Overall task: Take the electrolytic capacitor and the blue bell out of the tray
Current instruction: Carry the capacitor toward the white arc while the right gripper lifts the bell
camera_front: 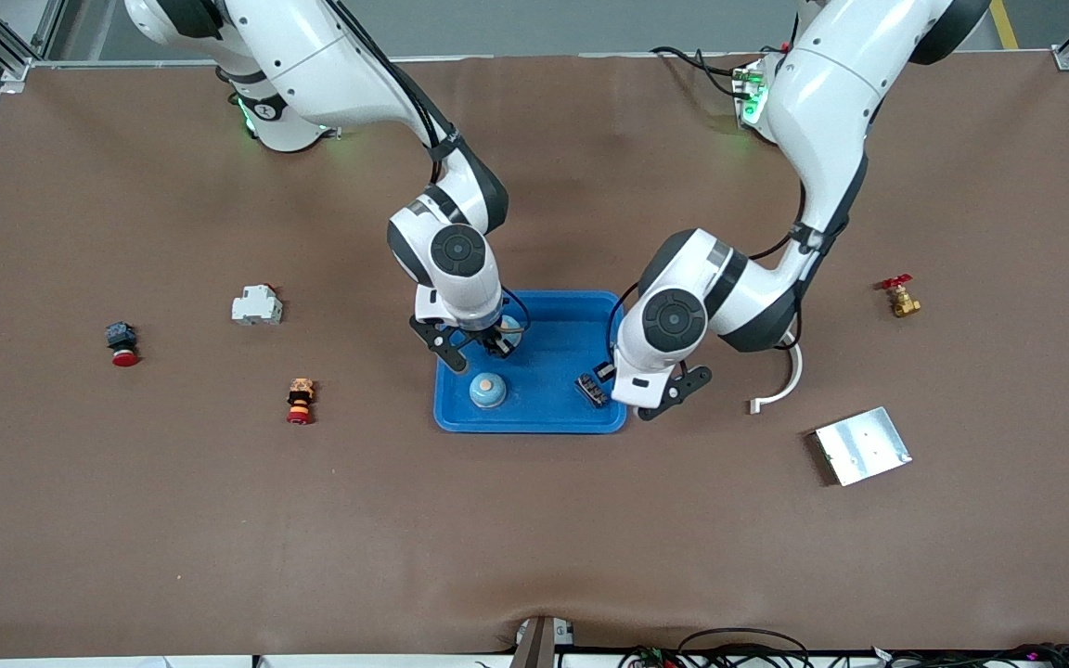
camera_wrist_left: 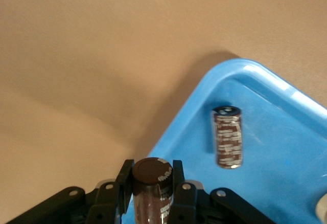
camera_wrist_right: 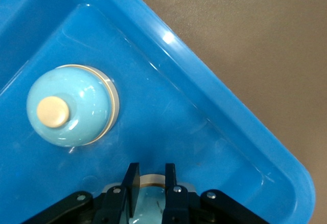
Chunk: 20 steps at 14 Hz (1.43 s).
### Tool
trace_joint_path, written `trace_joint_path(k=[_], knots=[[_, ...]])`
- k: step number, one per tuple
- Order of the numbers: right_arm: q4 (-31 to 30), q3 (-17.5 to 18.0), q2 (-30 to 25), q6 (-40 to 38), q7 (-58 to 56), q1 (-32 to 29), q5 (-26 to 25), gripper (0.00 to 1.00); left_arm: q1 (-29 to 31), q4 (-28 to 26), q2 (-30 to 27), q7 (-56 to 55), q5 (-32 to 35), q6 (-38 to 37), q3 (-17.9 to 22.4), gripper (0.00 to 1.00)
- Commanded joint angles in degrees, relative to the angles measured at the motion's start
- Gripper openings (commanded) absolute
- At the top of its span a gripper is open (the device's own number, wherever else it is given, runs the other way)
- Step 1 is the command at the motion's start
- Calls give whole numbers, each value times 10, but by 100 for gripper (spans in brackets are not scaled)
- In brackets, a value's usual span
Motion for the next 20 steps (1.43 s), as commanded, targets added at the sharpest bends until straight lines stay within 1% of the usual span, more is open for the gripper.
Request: trace_joint_path(k=[1,3,4,7,10,13,14,16,17,20], knots=[[8,-5,9,1,16,14,-8,100,42,-31,-41,76,9,-14,-5,13],[7,-5,9,2,16,16,-8,100,63,-50,-63,106,10,-14,-5,13],[5,-5,10,8,16,19,-8,100,78,-59,-72,142,9,-15,-5,14],[5,-5,18,19,50,33,-15,100,111,-78,-84,175,9,-15,-6,14],[5,-6,22,21,51,36,-15,100,147,-92,-91,233,10,-15,-5,14],[7,-5,23,21,50,36,-15,100,179,-113,-111,292,10,-15,-5,14],[7,-5,23,21,46,35,-15,83,189,-121,-114,312,10,-15,-4,14],[9,-5,23,20,45,35,-15,20,214,-140,-119,346,29,-13,-5,14],[9,-5,22,20,49,35,-15,0,225,-146,-122,359,45,-12,-6,14],[21,-5,21,16,43,28,-12,0,247,-158,-122,388,70,-4,-6,14]])
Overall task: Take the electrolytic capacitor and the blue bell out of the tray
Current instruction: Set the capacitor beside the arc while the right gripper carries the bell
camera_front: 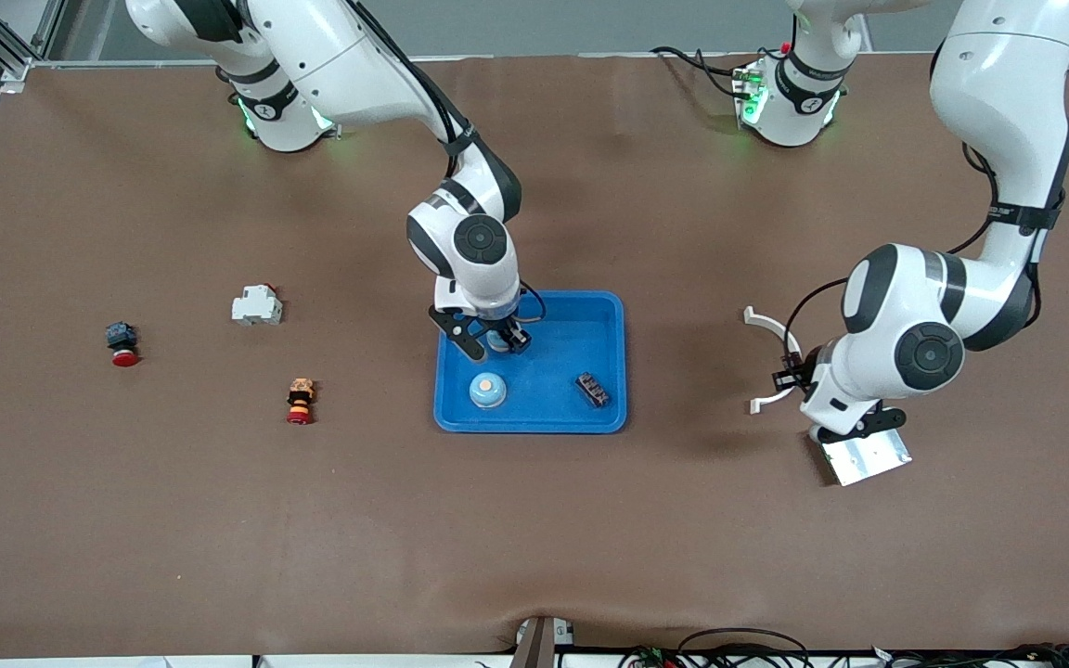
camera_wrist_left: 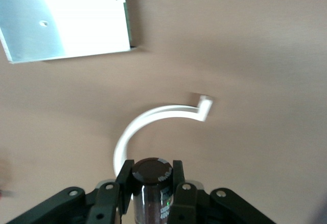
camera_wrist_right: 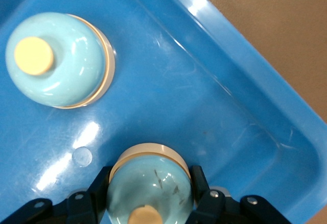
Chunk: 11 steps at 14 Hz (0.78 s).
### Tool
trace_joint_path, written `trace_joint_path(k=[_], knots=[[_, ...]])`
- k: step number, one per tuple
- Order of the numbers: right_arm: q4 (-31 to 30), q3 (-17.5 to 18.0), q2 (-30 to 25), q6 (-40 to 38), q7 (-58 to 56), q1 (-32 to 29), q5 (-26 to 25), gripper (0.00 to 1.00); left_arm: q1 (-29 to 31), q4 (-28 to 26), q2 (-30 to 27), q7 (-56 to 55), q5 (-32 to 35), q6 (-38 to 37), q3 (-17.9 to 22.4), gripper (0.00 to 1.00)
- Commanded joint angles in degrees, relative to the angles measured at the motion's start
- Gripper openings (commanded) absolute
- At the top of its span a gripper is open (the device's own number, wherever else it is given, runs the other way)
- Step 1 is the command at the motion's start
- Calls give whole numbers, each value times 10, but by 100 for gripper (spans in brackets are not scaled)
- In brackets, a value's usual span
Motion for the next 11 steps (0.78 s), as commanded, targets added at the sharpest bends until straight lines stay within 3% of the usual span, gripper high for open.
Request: trace_joint_path(k=[1,4,6,8,11], knots=[[30,-2,2,-13,7,-4,-5,0,23,-33,-22,36,31,13,-6,14],[58,-2,-2,-54,-4,-21,-4,0,39,-55,-23,64,45,49,-6,14],[62,-2,-20,-113,-81,-41,-3,0,42,-71,-23,74,46,78,-6,14],[50,-2,-58,-170,-157,-70,-1,0,46,-90,-24,87,58,107,-6,14],[9,-2,-110,-183,-225,-99,-1,0,61,-102,-24,98,74,120,-7,14]])
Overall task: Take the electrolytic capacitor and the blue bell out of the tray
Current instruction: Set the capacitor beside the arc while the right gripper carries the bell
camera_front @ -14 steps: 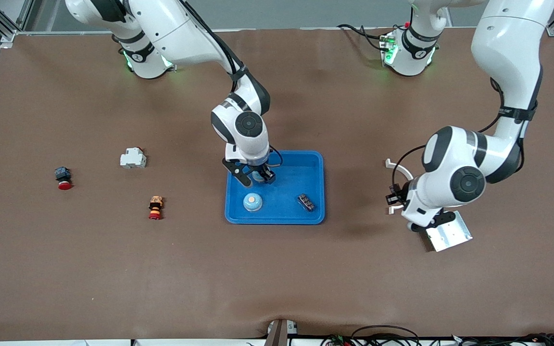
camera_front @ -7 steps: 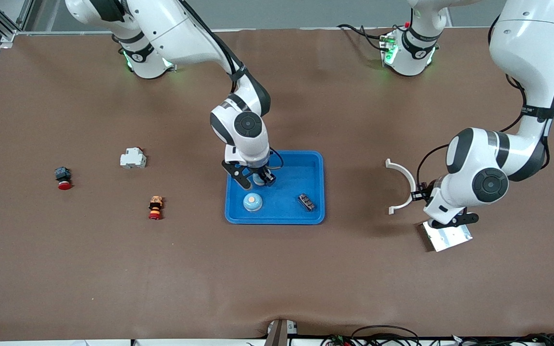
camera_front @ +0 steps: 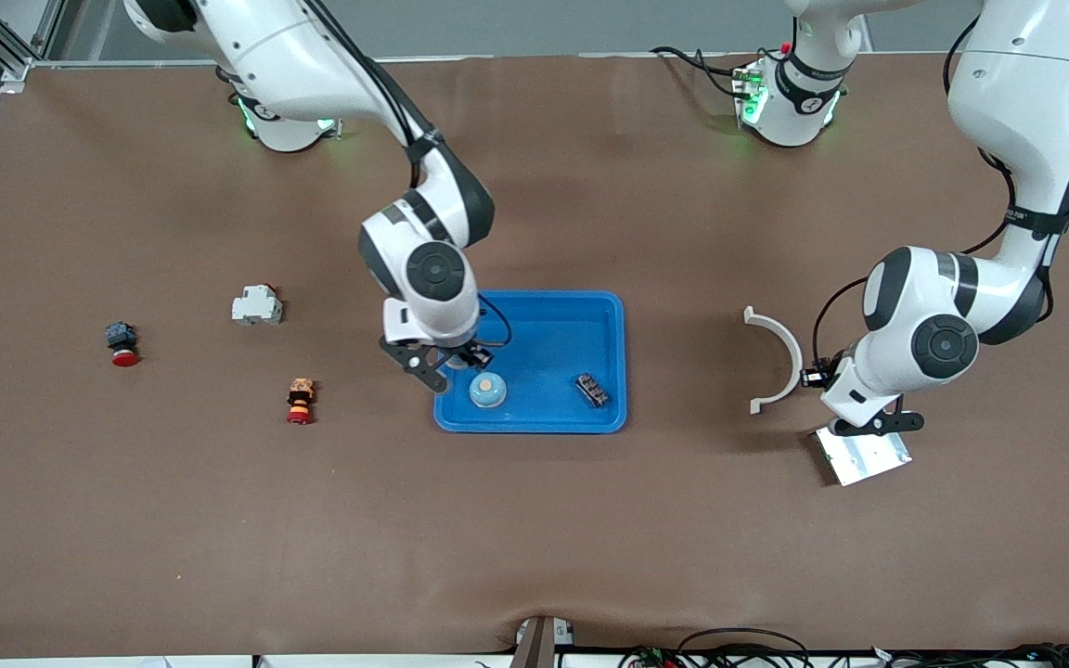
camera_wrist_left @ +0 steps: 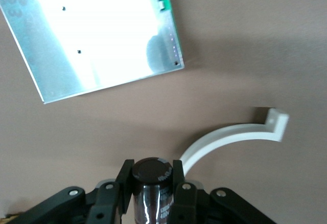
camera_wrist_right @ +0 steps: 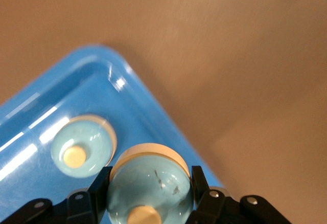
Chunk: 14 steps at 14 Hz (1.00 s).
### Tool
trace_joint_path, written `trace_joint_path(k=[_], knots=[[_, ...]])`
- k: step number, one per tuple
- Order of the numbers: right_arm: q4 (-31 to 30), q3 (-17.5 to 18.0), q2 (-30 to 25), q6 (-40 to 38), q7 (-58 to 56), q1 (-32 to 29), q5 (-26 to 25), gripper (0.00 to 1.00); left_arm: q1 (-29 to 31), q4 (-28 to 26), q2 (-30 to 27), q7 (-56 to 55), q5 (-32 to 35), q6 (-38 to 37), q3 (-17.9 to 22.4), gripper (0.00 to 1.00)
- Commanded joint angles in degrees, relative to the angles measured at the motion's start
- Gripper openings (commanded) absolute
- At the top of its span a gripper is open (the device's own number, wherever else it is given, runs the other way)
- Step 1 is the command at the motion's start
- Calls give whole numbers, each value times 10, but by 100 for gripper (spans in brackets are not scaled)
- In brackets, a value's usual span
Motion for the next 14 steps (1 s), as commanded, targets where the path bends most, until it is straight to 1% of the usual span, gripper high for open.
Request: trace_joint_path(k=[1,4,8,10,11,14], knots=[[-65,7,-67,-2,-59,-28,0,0,16,-29,-23,27,14,17,-6,14],[-120,7,-115,3,-129,-59,0,0,25,-52,-23,33,13,49,-7,14],[-200,7,-193,10,-285,-146,0,0,36,-73,-23,34,14,61,-10,14],[-241,8,-222,36,-369,-195,0,0,40,-81,-23,34,13,74,-14,15],[-264,8,-233,52,-397,-211,1,0,40,-87,-23,34,13,82,-14,16],[-326,8,-265,101,-465,-248,1,0,41,-93,-23,35,13,88,-14,16]])
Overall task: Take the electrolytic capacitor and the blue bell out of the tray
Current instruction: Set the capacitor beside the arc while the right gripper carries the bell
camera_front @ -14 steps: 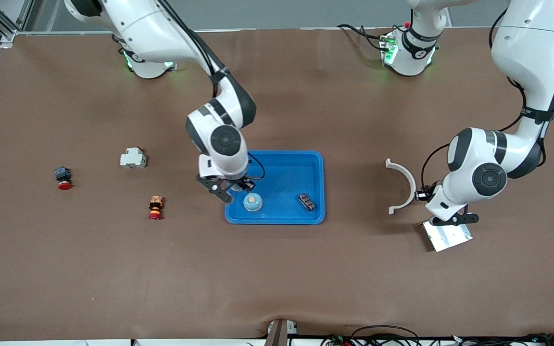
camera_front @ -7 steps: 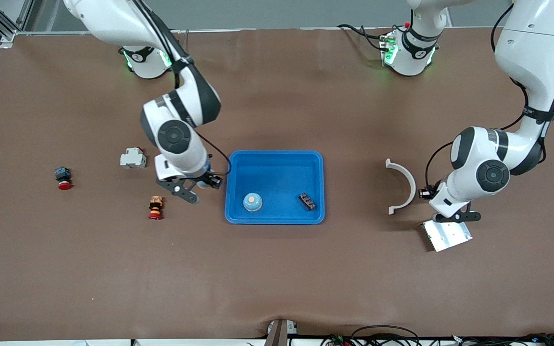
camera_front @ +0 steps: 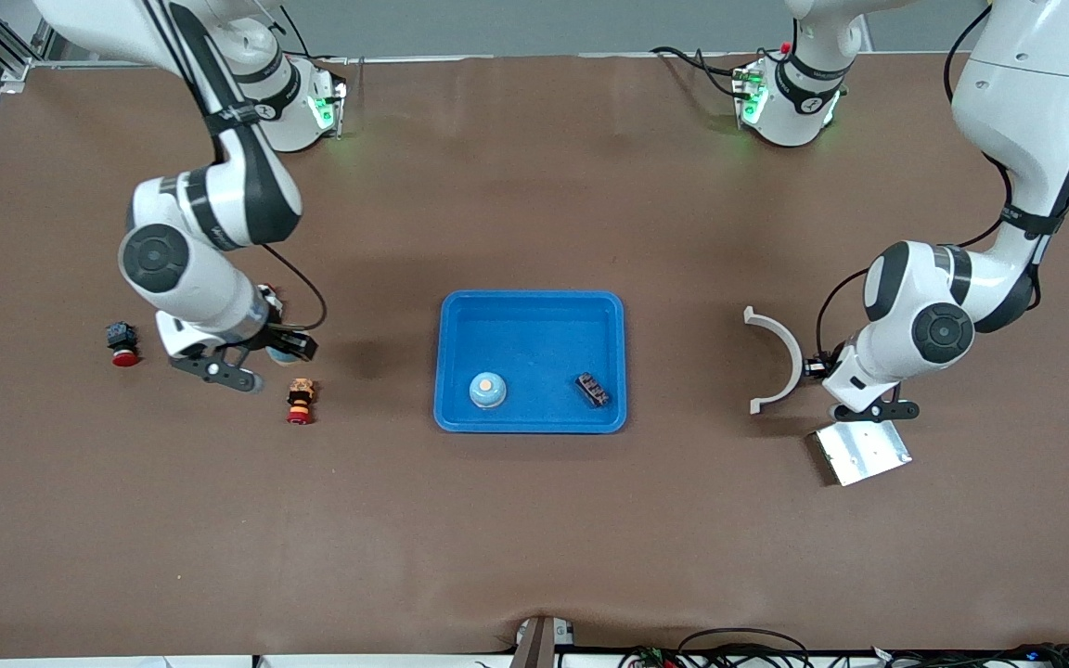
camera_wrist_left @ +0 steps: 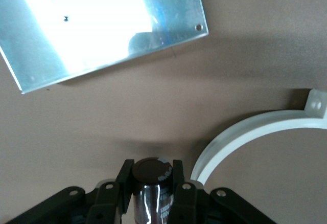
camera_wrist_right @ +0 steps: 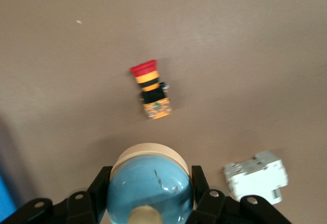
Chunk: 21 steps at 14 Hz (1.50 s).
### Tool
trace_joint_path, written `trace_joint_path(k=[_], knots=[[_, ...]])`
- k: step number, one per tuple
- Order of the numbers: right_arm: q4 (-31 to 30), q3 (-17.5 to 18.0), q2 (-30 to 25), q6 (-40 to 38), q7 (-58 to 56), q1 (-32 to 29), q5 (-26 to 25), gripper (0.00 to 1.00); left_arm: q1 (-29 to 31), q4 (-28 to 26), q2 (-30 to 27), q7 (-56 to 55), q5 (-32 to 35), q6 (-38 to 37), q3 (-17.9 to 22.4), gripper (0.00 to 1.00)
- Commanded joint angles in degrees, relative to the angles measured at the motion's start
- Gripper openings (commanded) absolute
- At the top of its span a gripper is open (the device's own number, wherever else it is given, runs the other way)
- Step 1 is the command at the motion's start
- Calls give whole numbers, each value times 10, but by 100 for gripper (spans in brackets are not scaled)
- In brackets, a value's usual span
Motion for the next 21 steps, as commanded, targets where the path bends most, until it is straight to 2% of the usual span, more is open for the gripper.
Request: trace_joint_path(k=[1,5,8,10,12,16,21], knots=[[-74,12,-51,37,-62,-40,1,0,16,-25,-22,8,11,14,-8,16],[-105,12,-75,38,-203,-132,4,0,22,-46,-21,19,10,50,-8,16],[-112,11,-76,38,-336,-194,39,0,26,-53,-21,29,11,58,-8,17],[-115,11,-78,38,-380,-220,39,0,26,-54,-22,31,11,61,-8,17],[-123,10,-75,50,-397,-229,39,0,26,-59,-22,31,11,68,-7,17],[-173,8,-72,156,-428,-231,39,0,26,-67,-23,34,14,82,-7,18],[-180,8,-43,180,-458,-248,31,0,37,-71,-27,55,21,82,-7,18]])
